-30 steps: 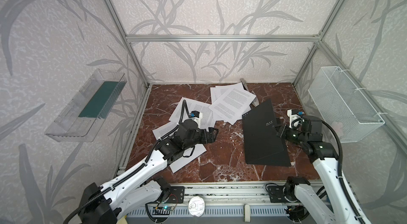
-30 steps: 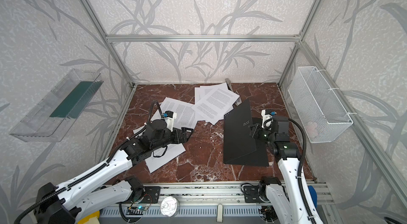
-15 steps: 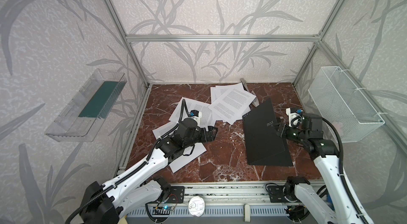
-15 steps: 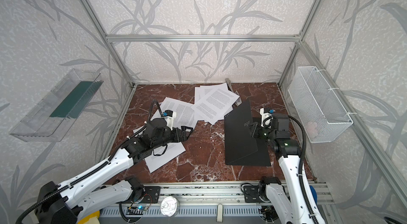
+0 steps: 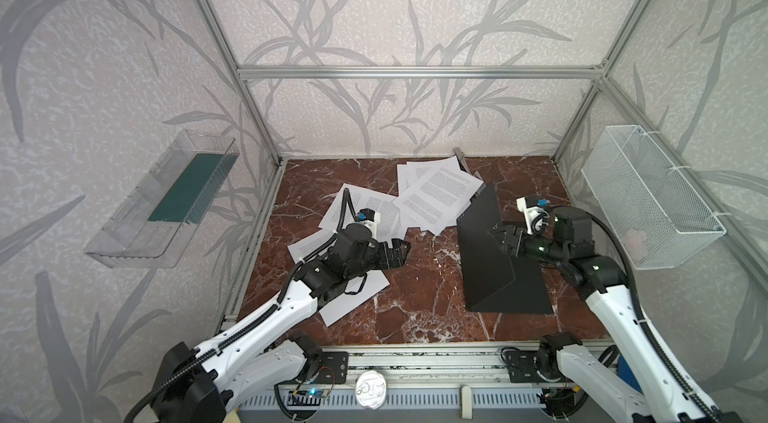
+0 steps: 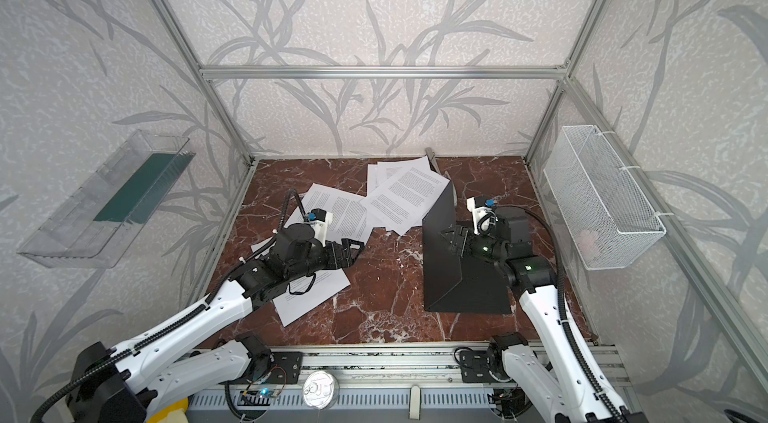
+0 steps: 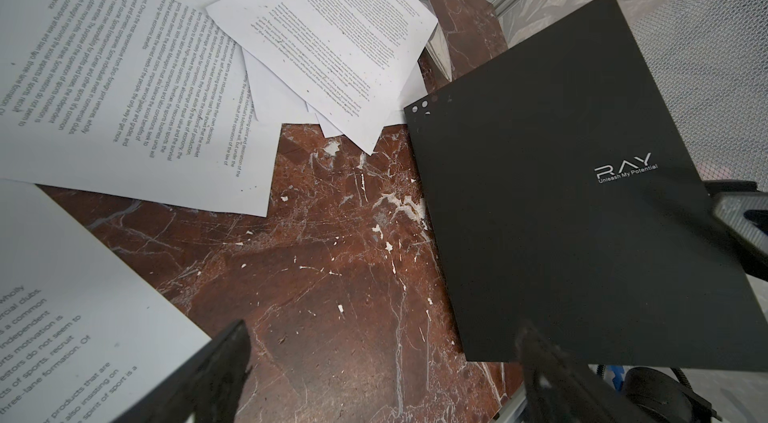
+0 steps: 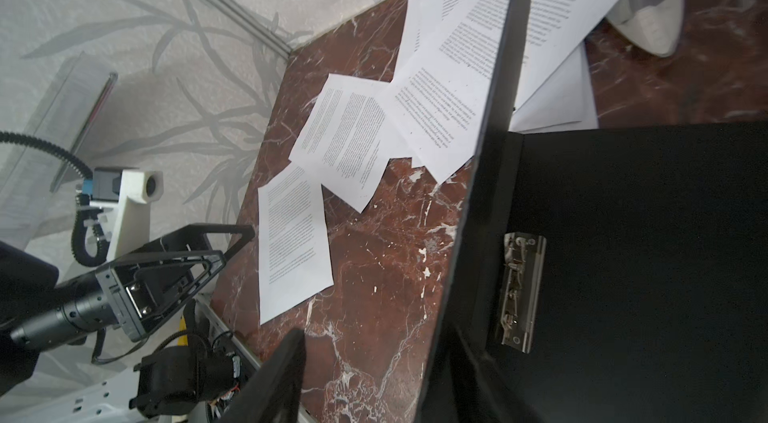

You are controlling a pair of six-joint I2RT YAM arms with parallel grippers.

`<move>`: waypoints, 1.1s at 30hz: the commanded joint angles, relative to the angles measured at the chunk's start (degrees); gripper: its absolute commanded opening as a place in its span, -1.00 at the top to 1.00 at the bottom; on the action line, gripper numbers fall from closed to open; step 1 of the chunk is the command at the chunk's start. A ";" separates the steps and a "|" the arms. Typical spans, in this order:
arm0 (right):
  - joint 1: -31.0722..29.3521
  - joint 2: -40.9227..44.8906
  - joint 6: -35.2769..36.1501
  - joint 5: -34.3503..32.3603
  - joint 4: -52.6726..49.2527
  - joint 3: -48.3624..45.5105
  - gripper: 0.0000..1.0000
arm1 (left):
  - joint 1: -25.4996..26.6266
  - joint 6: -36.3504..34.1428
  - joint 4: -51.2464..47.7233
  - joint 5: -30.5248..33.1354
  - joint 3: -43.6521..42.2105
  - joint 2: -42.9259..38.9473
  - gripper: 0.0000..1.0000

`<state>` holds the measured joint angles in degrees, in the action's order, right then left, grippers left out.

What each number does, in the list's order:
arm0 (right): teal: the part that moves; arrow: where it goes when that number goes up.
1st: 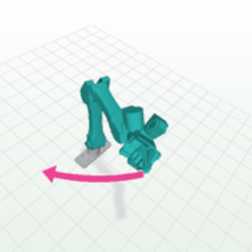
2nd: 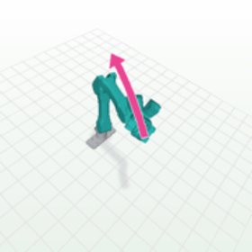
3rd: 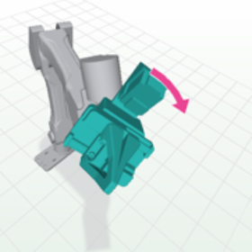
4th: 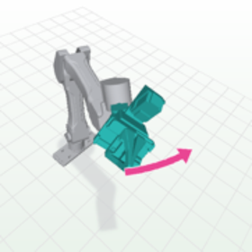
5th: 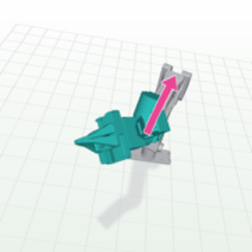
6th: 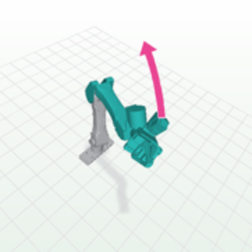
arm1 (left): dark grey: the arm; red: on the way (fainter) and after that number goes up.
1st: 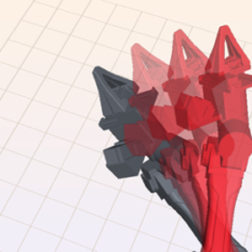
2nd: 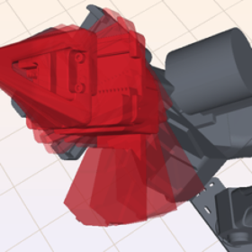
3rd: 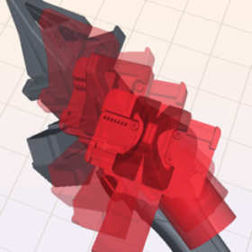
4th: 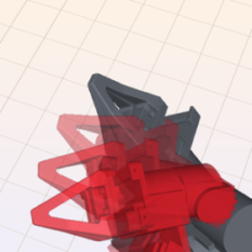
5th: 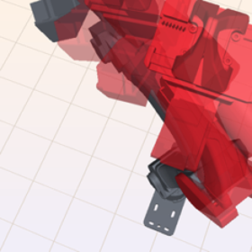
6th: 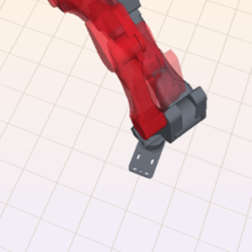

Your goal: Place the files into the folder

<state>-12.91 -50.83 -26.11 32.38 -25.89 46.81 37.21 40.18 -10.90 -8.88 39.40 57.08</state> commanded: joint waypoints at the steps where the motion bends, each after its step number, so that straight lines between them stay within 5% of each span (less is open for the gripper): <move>1: -7.56 -3.29 -1.23 -4.50 5.58 2.14 -0.20 | -0.52 0.85 -2.77 2.28 3.26 -1.28 -0.99; 9: -25.91 -18.27 -3.14 -12.54 17.28 5.31 -0.45 | -3.58 2.26 -11.13 9.17 7.16 -8.20 -0.99; 17: -32.85 -36.78 -4.92 -12.33 27.37 10.78 -0.67 | -5.94 1.02 -18.43 13.98 11.89 -16.60 -0.99; 25: -30.98 -35.97 -4.66 -12.46 27.04 12.54 -0.75 | -6.24 -1.46 -20.01 10.61 13.55 -14.84 -0.99; 33: -15.61 -20.46 -9.60 -7.14 28.11 -4.66 -0.68 | -6.15 0.78 -2.66 -12.49 7.68 -0.14 -0.99</move>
<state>-31.86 -76.31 -33.76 23.51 2.85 46.98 31.18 39.46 -21.78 -10.66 50.04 52.51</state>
